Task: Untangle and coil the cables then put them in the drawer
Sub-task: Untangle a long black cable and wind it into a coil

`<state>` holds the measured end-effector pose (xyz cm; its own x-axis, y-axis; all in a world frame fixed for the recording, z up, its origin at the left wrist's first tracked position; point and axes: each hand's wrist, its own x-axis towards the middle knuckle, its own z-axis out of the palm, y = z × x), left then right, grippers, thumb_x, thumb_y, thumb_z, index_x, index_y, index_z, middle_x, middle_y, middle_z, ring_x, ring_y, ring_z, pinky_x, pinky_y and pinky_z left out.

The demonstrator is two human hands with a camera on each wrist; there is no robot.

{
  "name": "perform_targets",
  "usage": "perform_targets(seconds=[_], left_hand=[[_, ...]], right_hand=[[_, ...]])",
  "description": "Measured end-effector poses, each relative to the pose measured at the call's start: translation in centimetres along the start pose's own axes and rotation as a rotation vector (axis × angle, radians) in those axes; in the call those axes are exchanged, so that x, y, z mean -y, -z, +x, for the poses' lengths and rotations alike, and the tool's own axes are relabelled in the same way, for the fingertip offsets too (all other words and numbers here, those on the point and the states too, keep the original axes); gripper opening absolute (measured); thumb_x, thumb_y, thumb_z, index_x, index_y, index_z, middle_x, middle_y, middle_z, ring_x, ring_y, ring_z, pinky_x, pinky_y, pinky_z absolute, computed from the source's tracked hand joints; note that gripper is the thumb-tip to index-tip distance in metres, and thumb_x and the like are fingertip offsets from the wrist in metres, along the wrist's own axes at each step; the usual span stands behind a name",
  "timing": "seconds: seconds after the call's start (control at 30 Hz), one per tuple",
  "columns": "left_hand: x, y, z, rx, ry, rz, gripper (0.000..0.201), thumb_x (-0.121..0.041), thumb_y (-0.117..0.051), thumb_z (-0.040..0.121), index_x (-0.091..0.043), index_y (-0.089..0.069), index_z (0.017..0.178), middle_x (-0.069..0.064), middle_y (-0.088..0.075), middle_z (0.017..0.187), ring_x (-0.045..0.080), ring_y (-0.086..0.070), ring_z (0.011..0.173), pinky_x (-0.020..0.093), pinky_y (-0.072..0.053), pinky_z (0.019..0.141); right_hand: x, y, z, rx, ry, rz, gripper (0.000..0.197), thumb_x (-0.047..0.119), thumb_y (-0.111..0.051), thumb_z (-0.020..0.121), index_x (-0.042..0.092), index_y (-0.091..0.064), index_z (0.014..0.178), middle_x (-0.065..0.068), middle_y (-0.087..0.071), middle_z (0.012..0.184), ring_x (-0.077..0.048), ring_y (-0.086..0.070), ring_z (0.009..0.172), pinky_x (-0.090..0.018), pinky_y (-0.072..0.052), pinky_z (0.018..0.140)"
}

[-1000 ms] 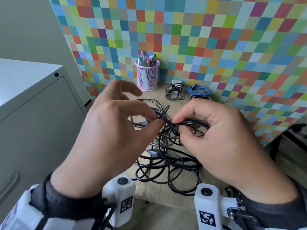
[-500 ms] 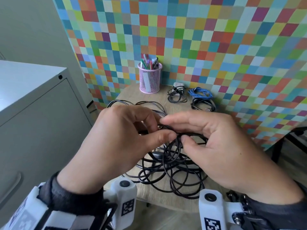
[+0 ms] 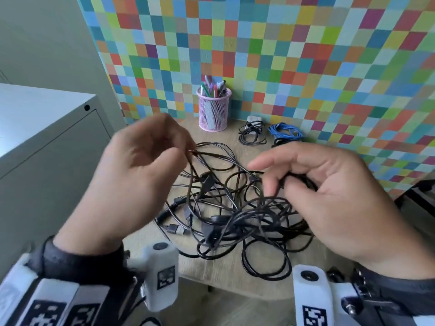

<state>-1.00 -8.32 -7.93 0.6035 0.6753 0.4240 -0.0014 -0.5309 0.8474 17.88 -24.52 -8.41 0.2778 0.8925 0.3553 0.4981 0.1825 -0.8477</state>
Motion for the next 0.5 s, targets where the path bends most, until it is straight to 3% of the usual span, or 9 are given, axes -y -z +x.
perform_targets(seconds=[0.1,0.17,0.23,0.27,0.33,0.4,0.47,0.5], left_hand=[[1.1,1.3,0.4,-0.151,0.016,0.197,0.018,-0.01,-0.071,0.078,-0.02,-0.06,0.088,0.004,-0.07,0.088,0.025,-0.068,0.082,0.042,-0.056,0.078],[1.7,2.0,0.7,-0.246,0.036,0.291,0.023,-0.02,-0.082,0.082,-0.023,-0.061,0.09,0.0,-0.069,0.083,0.014,-0.067,0.074,0.03,-0.055,0.069],[1.9,2.5,0.9,-0.305,0.044,0.301,0.02,-0.034,-0.08,0.085,-0.028,-0.061,0.088,0.0,-0.067,0.077,0.01,-0.06,0.063,0.027,-0.052,0.061],[2.0,2.6,1.0,-0.323,0.041,0.283,0.016,-0.038,-0.076,0.087,-0.031,-0.062,0.087,0.0,-0.066,0.072,0.012,-0.059,0.059,0.03,-0.054,0.061],[1.6,2.5,1.1,-0.316,0.043,0.218,0.006,-0.032,-0.064,0.093,-0.03,-0.063,0.088,0.0,-0.064,0.061,0.018,-0.054,0.048,0.037,-0.056,0.058],[1.3,2.5,0.9,-0.289,0.085,0.228,0.015,-0.017,-0.056,0.096,-0.028,-0.066,0.09,0.003,-0.062,0.053,0.017,-0.047,0.039,0.029,-0.047,0.049],[1.3,2.4,0.8,-0.241,0.12,0.29,0.022,-0.011,-0.058,0.095,-0.03,-0.069,0.092,0.004,-0.063,0.054,0.021,-0.049,0.039,0.03,-0.045,0.049],[1.2,2.3,0.9,-0.21,0.128,0.338,0.021,-0.012,-0.063,0.094,-0.032,-0.07,0.093,0.004,-0.066,0.058,0.027,-0.053,0.045,0.033,-0.047,0.052]], right_hand=[[-0.6,0.9,0.2,-0.05,-0.074,-0.015,0.065,-0.019,-0.047,0.089,0.036,-0.082,0.092,0.004,-0.063,0.075,-0.025,-0.05,0.058,-0.037,-0.039,0.051],[-0.6,1.1,0.3,-0.037,-0.101,-0.026,0.052,-0.002,-0.048,0.089,0.037,-0.082,0.093,-0.011,-0.062,0.077,-0.036,-0.05,0.065,-0.043,-0.044,0.057],[-0.5,1.1,0.1,0.048,-0.1,-0.016,0.044,0.011,-0.048,0.085,0.036,-0.081,0.1,-0.022,-0.055,0.077,-0.041,-0.049,0.076,-0.038,-0.048,0.067],[-0.1,1.0,0.0,0.095,-0.099,-0.009,0.036,0.018,-0.053,0.087,0.036,-0.079,0.103,-0.018,-0.052,0.073,-0.036,-0.048,0.073,-0.035,-0.044,0.065],[0.2,0.7,0.0,0.141,-0.103,-0.038,0.015,0.036,-0.074,0.092,0.037,-0.079,0.106,0.009,-0.052,0.062,-0.005,-0.052,0.063,-0.017,-0.038,0.06],[0.0,0.4,0.1,0.105,-0.114,-0.114,0.015,0.033,-0.083,0.082,0.035,-0.08,0.097,0.03,-0.059,0.059,0.011,-0.06,0.067,-0.004,-0.041,0.065],[-0.3,0.2,0.3,0.03,-0.115,-0.18,0.006,0.027,-0.08,0.084,0.033,-0.08,0.082,0.026,-0.063,0.055,0.005,-0.062,0.057,-0.006,-0.042,0.057],[-0.5,0.2,0.4,0.002,-0.106,-0.199,0.008,0.029,-0.077,0.086,0.031,-0.08,0.079,0.019,-0.066,0.055,-0.003,-0.062,0.053,-0.014,-0.044,0.052]])
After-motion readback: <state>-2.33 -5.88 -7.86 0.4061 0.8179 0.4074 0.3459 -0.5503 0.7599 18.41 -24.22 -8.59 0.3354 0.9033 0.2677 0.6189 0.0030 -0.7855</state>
